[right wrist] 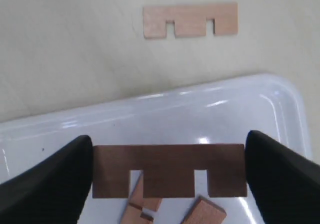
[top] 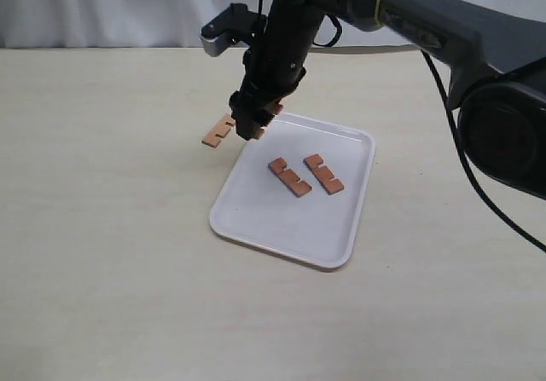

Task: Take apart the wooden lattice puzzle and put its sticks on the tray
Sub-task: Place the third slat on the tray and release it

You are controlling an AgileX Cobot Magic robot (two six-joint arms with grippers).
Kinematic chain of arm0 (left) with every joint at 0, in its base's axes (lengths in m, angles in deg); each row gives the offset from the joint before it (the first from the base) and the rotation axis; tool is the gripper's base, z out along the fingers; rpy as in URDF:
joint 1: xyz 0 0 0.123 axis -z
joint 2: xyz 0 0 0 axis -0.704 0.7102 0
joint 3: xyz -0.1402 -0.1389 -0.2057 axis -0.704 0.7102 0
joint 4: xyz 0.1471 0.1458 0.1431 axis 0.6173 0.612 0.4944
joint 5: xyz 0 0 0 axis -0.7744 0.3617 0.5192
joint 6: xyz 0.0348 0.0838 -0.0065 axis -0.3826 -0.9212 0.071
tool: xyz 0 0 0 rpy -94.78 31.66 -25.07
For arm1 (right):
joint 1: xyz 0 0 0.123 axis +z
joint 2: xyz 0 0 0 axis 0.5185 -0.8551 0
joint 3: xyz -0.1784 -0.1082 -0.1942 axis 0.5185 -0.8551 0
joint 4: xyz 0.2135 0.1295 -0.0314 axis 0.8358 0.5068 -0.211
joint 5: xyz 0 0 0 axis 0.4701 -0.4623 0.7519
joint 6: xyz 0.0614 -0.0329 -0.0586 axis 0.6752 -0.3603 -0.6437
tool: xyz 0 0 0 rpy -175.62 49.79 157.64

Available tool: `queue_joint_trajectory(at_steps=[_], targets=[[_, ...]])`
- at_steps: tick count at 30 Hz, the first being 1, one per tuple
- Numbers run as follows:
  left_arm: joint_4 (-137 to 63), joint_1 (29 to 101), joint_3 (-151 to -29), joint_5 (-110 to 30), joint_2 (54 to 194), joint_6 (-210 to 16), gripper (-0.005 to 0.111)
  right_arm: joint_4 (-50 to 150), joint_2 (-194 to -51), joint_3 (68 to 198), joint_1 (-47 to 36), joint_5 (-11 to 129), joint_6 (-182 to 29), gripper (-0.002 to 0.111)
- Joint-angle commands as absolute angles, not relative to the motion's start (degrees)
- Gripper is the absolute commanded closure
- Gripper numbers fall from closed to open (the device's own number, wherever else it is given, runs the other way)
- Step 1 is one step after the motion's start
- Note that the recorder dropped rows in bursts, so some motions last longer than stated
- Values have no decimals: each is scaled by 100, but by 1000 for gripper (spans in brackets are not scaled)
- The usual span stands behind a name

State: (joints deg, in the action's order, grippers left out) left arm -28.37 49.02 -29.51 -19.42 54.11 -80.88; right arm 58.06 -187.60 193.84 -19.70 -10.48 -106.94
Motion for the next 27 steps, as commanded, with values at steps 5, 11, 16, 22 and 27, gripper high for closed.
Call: queue_joint_trajectory(at_steps=[5,11,16,22,27], targets=[[-2835,4945,-2933,-1978,5397,-8099,107,5555,-18723,18810,-2003,-1113,-10469,100],[-2835,4945,-2933,-1978,5397,-8099,107,5555,-18723,18824,-2003,-1113,-10469,54],[-2835,4945,-2933,-1978,5397,-8099,107,5555,-18723,18824,-2003,-1113,-10318,1],[-2835,4945,-2933,-1978,5397,-8099,107,5382,-18723,18887,-1993,-1113,-10267,-2],[-2835,4945,-2933,-1978,5397,-8099,107,5564,-18723,19190,-1920,-802,-10121,-2]])
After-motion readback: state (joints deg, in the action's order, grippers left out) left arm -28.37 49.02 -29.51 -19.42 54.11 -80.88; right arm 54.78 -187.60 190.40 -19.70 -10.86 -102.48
